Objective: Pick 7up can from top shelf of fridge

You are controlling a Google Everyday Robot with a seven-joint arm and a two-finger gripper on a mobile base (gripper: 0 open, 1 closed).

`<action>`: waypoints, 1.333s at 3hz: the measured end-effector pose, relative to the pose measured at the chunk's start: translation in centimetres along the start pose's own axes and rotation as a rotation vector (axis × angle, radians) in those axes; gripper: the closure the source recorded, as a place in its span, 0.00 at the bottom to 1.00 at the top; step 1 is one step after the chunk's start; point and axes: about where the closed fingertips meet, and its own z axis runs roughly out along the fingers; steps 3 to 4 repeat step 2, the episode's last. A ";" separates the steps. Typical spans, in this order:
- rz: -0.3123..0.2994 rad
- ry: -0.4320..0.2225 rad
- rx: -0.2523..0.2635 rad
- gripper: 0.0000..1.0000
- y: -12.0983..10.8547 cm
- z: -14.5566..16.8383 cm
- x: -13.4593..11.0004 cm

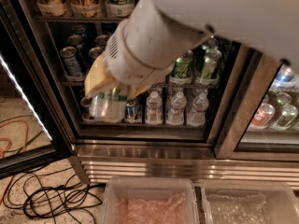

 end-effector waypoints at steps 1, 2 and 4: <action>0.018 0.129 -0.058 1.00 2.1 1.6 4.7; 0.051 0.198 -0.090 1.00 2.7 1.9 7.5; 0.051 0.198 -0.090 1.00 2.7 1.9 7.5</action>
Offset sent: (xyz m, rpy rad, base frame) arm -0.0906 0.0234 -0.0711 0.0535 0.3330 0.0867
